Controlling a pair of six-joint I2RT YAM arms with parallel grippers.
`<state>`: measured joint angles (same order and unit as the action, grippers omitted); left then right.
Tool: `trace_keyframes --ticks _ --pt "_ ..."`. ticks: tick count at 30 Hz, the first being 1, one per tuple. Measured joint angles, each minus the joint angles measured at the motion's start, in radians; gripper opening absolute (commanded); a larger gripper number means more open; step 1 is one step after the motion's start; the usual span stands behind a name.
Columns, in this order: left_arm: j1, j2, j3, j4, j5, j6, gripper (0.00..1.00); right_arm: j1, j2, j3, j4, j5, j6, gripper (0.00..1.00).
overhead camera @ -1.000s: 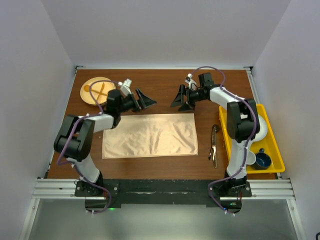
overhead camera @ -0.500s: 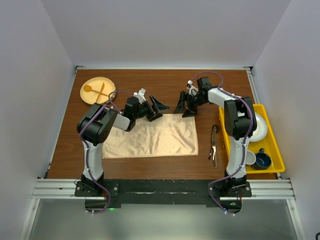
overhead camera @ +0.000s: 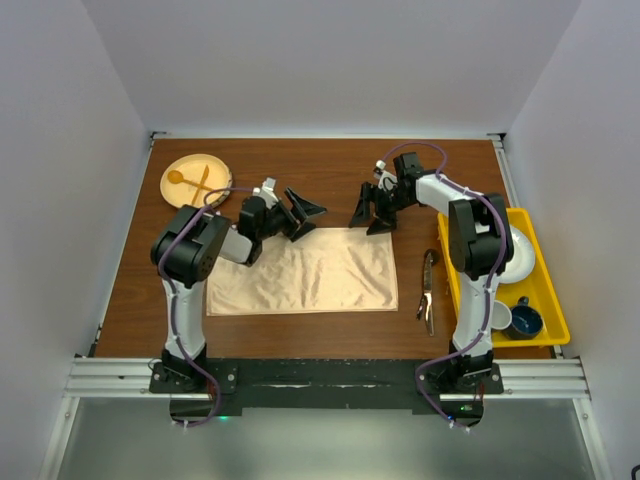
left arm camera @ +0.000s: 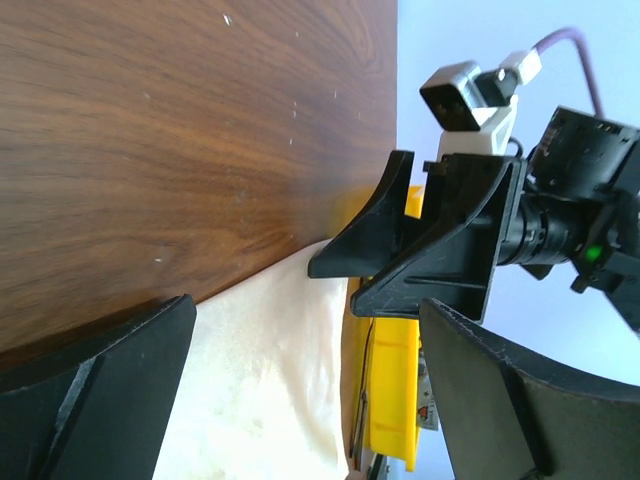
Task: Fold the napkin into a case and place the utensils inside
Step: Smooth out the rectangle-folded napkin at the center of the board.
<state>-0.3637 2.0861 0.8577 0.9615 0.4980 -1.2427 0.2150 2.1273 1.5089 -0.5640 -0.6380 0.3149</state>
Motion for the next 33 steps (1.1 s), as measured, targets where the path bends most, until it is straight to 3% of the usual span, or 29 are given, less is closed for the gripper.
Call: trace_keyframes --ticks 14,33 --pt "0.148 -0.019 -0.103 0.116 0.075 -0.032 1.0 0.0 0.011 0.019 -0.023 -0.001 -0.014 0.74" --pt "0.457 -0.092 -0.188 0.071 0.212 0.082 1.0 0.001 0.015 0.028 -0.035 0.0 -0.028 0.74"
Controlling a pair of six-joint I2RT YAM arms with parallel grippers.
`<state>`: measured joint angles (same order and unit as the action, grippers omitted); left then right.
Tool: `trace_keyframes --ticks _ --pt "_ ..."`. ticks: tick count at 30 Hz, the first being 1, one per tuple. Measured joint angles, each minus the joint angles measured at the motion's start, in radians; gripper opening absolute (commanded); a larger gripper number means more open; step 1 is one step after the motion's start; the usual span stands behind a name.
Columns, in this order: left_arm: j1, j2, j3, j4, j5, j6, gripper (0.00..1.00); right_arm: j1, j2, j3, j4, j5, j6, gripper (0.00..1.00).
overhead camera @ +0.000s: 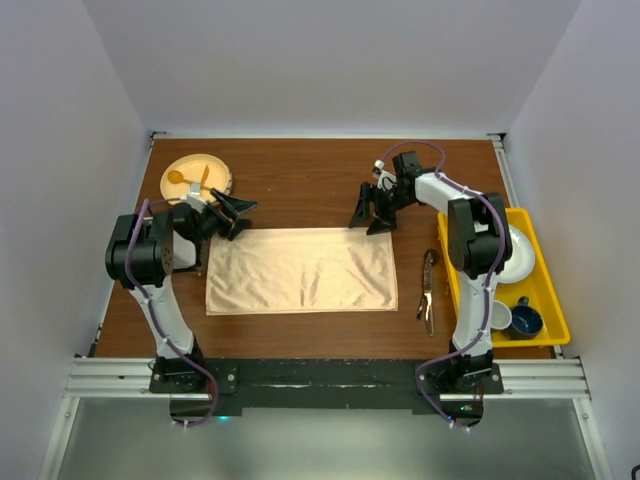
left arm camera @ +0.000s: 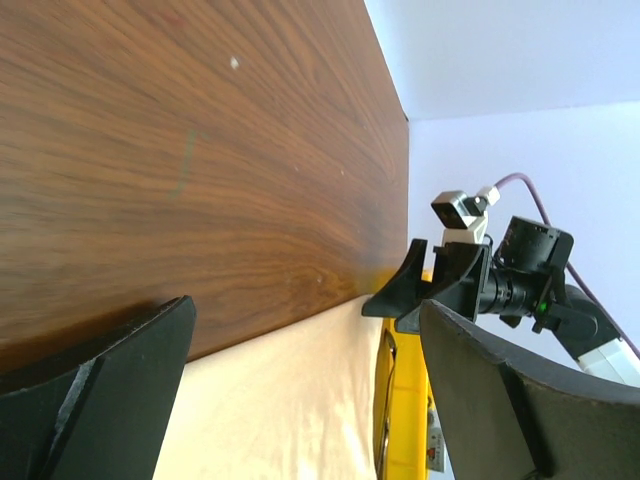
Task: Fold the napkin into a case and place the utensils inside
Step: Smooth out the rectangle-folded napkin at the center of the board.
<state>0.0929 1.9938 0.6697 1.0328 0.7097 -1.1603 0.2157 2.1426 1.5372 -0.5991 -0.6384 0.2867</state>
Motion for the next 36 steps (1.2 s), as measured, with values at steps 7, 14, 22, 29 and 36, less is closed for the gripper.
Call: trace_keyframes --ticks 7,14,22,29,36 --pt "0.078 0.0 0.004 -0.011 0.046 0.04 1.0 0.0 0.0 0.0 0.0 0.0 0.0 0.74" --pt "0.133 -0.011 0.008 -0.053 0.085 0.08 1.0 0.0 0.0 0.0 0.0 0.0 0.0 0.74" --pt "0.178 -0.054 0.01 -0.144 0.109 0.145 1.0 0.0 0.0 0.0 0.002 -0.009 0.0 0.77" --pt "0.171 -0.17 0.139 -0.436 0.138 0.368 1.0 0.006 -0.003 0.0 0.037 -0.045 0.024 0.81" --pt "0.049 -0.403 0.357 -0.958 0.016 0.908 1.0 0.037 -0.026 0.099 0.009 -0.055 -0.04 0.75"
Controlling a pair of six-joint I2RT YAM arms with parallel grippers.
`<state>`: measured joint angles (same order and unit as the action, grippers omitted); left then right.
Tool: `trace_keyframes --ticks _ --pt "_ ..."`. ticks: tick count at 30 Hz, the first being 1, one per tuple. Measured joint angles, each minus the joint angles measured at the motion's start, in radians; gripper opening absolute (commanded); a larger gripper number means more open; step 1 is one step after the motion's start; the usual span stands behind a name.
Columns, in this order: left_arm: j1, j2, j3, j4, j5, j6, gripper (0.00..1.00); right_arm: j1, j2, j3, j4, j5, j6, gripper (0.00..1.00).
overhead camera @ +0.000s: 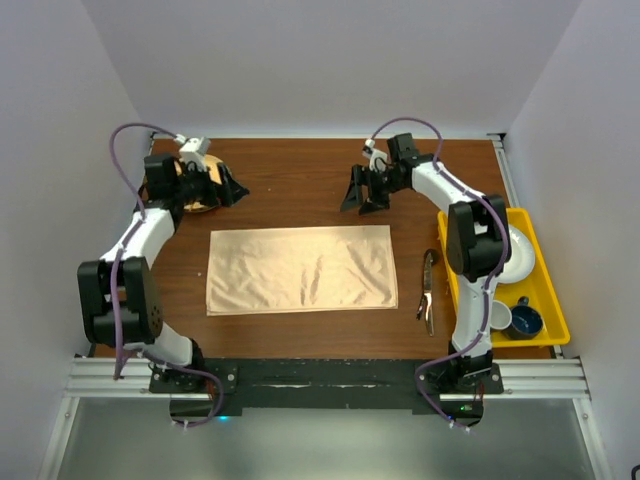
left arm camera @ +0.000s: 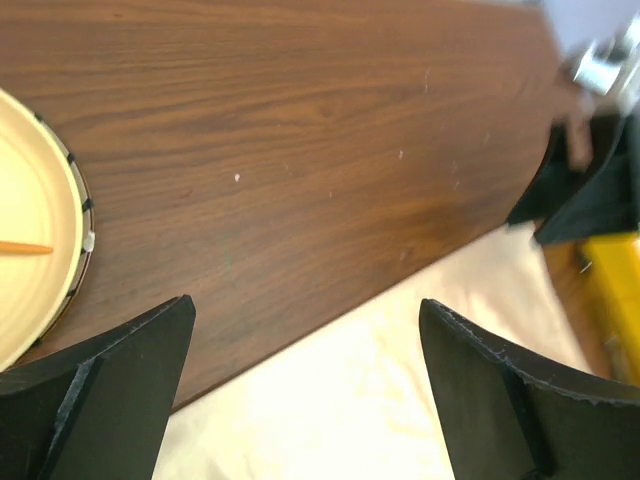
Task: Fold the napkin into a case and place the utensils inside
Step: Smooth out the rectangle-folded napkin at the center of the board, then rotate the rectangle-folded napkin at the center of the board.
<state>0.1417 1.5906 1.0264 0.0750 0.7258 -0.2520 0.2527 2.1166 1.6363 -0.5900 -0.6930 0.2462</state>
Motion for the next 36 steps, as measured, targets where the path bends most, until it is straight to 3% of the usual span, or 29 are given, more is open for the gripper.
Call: trace_keyframes --ticks 6,10,15,26,36 --pt "-0.149 -0.129 -0.002 -0.377 -0.158 0.432 1.0 0.023 -0.006 0.128 -0.093 0.105 -0.219 0.5" --pt "-0.212 -0.136 -0.024 -0.56 -0.249 0.617 1.0 0.04 0.005 0.153 -0.175 0.19 -0.357 0.48" --pt "-0.288 -0.126 -0.065 -0.698 -0.342 0.745 1.0 0.055 0.052 0.153 -0.229 0.285 -0.478 0.48" --pt "-0.407 0.0 -0.125 -0.704 -0.51 0.835 1.0 0.055 0.055 0.054 -0.224 0.388 -0.615 0.48" --pt "-0.412 0.228 0.13 -0.665 -0.551 0.903 1.0 0.055 -0.145 -0.244 -0.237 0.388 -0.647 0.48"
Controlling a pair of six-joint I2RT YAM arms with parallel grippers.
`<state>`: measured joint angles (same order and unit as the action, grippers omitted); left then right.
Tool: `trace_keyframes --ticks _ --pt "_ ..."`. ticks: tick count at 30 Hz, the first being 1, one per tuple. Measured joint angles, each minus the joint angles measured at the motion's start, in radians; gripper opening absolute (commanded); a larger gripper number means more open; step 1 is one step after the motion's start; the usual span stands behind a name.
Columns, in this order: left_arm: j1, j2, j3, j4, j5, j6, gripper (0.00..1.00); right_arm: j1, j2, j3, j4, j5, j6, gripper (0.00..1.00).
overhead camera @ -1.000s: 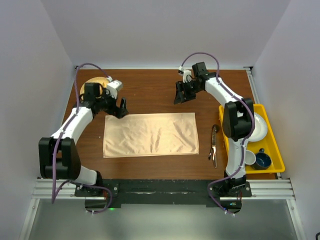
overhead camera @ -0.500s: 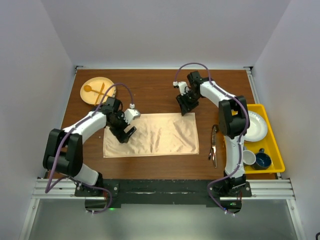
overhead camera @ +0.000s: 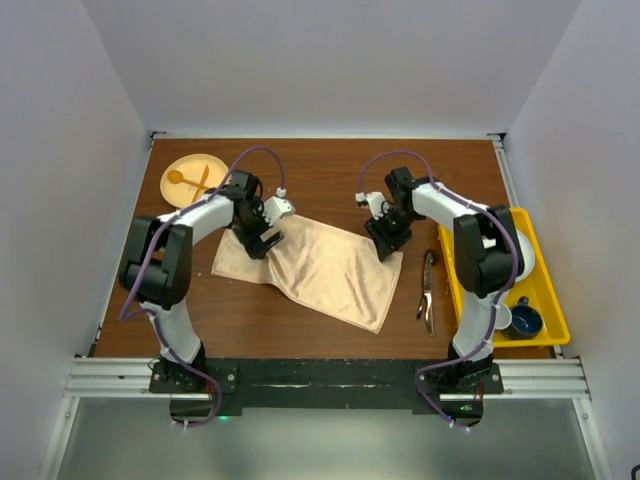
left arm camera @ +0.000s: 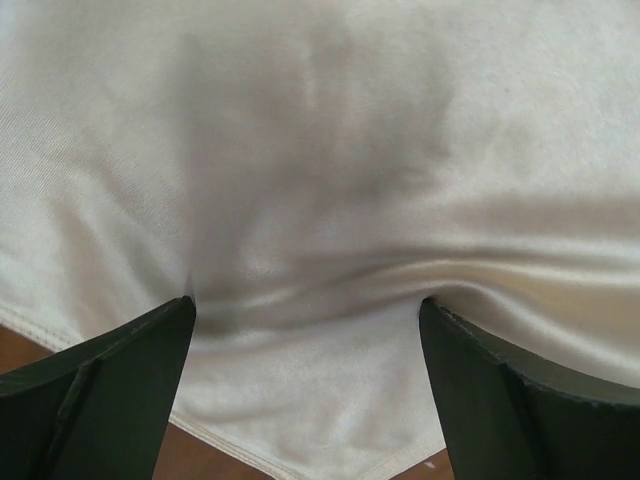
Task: Fold the napkin into a case and place the utensils inside
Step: Rotate the rectangle-folded napkin at the center of the board, then pick up the rectangle-folded napkin at the center of the board.
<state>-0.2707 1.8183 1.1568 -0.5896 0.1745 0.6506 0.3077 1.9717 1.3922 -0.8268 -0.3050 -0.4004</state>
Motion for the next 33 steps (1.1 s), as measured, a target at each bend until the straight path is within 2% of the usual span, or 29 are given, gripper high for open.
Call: trace_keyframes --ticks 2,6,10,13,14,15,19,20,21,24,33 --pt "-0.003 0.059 0.079 0.013 0.01 0.01 1.0 0.0 -0.05 -0.067 -0.02 -0.024 0.009 0.51" --pt "-0.013 0.152 0.211 0.063 0.039 0.028 1.0 0.0 -0.14 -0.152 -0.071 -0.088 0.037 0.64" --pt "0.005 0.17 0.278 0.032 0.103 0.019 1.0 0.001 -0.177 -0.145 -0.098 -0.14 0.058 0.73" --pt "0.058 0.17 0.35 0.01 0.145 -0.012 0.97 0.0 -0.177 -0.116 -0.101 -0.145 0.068 0.74" --pt "0.086 0.17 0.378 0.003 0.156 -0.031 0.95 -0.001 -0.177 -0.104 -0.101 -0.148 0.069 0.74" --pt "0.112 0.17 0.4 -0.003 0.164 -0.043 0.88 -0.003 -0.177 -0.092 -0.101 -0.15 0.07 0.74" --pt "0.216 0.181 0.465 -0.011 0.183 -0.101 0.7 -0.015 -0.166 -0.046 -0.102 -0.151 0.07 0.72" --pt "0.231 0.186 0.469 -0.013 0.18 -0.111 0.66 -0.018 -0.159 -0.036 -0.101 -0.151 0.069 0.72" --pt "0.244 0.194 0.47 -0.015 0.18 -0.121 0.58 -0.021 -0.152 -0.029 -0.1 -0.15 0.069 0.71" --pt "0.244 0.224 0.468 -0.02 0.178 -0.154 0.48 -0.026 -0.134 -0.025 -0.1 -0.144 0.069 0.7" --pt "0.222 0.254 0.451 0.015 0.104 -0.198 0.42 -0.026 -0.111 -0.02 -0.102 -0.132 0.074 0.7"
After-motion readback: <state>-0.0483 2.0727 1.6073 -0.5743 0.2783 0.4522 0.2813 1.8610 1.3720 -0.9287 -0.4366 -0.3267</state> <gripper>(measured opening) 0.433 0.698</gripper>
